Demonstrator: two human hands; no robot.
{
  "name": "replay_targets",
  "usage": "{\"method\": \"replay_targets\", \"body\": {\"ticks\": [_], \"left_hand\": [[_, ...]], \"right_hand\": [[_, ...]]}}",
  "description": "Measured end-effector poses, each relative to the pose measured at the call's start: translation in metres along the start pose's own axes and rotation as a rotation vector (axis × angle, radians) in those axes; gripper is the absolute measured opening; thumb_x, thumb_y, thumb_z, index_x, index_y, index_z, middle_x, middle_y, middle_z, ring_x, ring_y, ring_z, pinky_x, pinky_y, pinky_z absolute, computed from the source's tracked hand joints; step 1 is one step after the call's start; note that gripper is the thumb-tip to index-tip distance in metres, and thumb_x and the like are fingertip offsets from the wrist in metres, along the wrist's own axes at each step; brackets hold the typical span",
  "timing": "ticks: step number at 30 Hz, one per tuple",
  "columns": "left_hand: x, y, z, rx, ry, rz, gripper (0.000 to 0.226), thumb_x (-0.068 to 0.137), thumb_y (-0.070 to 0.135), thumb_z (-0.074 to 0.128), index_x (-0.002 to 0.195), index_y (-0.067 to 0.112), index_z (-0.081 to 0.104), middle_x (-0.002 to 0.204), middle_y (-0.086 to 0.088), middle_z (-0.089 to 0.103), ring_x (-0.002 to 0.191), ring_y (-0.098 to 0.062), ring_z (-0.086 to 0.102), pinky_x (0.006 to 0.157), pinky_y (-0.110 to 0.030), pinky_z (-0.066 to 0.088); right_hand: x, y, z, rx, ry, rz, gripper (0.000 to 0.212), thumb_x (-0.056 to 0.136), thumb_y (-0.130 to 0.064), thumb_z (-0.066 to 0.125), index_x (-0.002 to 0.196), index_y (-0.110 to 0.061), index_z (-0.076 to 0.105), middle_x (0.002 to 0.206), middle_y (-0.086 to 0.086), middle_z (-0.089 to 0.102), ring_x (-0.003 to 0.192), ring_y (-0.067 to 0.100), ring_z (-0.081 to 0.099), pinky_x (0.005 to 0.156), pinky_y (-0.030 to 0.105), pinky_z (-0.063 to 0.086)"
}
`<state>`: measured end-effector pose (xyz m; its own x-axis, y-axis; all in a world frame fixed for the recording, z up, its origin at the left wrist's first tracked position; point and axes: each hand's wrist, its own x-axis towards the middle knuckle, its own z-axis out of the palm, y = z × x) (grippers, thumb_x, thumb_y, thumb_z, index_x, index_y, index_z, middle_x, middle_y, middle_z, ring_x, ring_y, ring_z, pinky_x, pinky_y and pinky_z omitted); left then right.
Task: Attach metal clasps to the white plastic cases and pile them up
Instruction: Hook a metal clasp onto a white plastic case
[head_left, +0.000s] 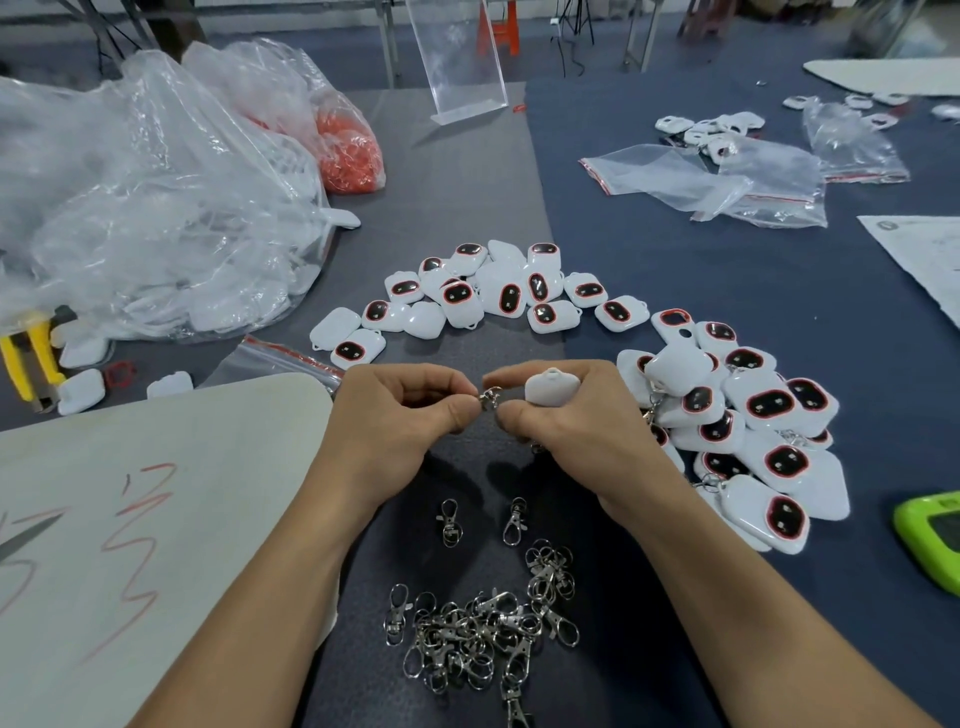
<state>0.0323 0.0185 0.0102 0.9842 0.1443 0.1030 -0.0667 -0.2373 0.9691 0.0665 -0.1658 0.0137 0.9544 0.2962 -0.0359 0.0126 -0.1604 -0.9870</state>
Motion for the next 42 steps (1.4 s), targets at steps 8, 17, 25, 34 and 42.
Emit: {"method": "replay_targets", "body": {"ticks": [8,17,25,34,42], "left_hand": [[-0.002,0.002,-0.002,0.160,0.039,0.085,0.025,0.077,0.011,0.085,0.078,0.035,0.079,0.074,0.008,0.076,0.065,-0.004,0.067,0.064,-0.015,0.052],[-0.008,0.007,0.007,0.235,0.092,0.152,0.023,0.075,0.016,0.088,0.090,0.032,0.082,0.079,0.018,0.076,0.069,-0.002,0.069,0.066,-0.012,0.051],[-0.008,0.008,0.010,0.279,0.089,0.189,0.017,0.078,0.011,0.084,0.077,0.028,0.080,0.074,0.014,0.074,0.066,-0.011,0.066,0.063,-0.019,0.052],[-0.015,0.010,0.013,0.421,0.172,0.322,0.011,0.076,0.021,0.079,0.082,0.030,0.081,0.076,0.018,0.073,0.071,-0.010,0.067,0.068,-0.023,0.053],[-0.010,0.009,0.013,0.276,0.126,0.181,0.018,0.078,0.012,0.084,0.082,0.029,0.082,0.076,0.019,0.075,0.071,-0.005,0.070,0.066,-0.012,0.051]], "right_hand": [[0.000,0.000,0.001,0.024,0.131,-0.055,0.015,0.077,-0.006,0.080,0.071,-0.020,0.078,0.066,0.010,0.071,0.058,0.011,0.059,0.055,0.030,0.050],[-0.001,0.003,0.004,-0.121,0.165,-0.140,0.016,0.079,-0.013,0.081,0.073,-0.028,0.078,0.062,-0.007,0.071,0.058,0.003,0.063,0.055,0.023,0.051],[-0.003,0.002,0.005,-0.217,0.138,-0.155,0.016,0.079,-0.013,0.082,0.073,-0.027,0.079,0.066,-0.010,0.073,0.064,0.006,0.067,0.060,0.029,0.055],[-0.008,0.002,0.007,-0.409,0.164,-0.253,0.011,0.081,-0.018,0.083,0.078,-0.027,0.078,0.065,-0.013,0.070,0.065,0.006,0.067,0.061,0.026,0.055],[-0.005,0.000,0.005,-0.300,0.173,-0.229,0.016,0.080,-0.013,0.081,0.073,-0.027,0.078,0.064,-0.013,0.071,0.062,0.005,0.067,0.057,0.019,0.050]]}}
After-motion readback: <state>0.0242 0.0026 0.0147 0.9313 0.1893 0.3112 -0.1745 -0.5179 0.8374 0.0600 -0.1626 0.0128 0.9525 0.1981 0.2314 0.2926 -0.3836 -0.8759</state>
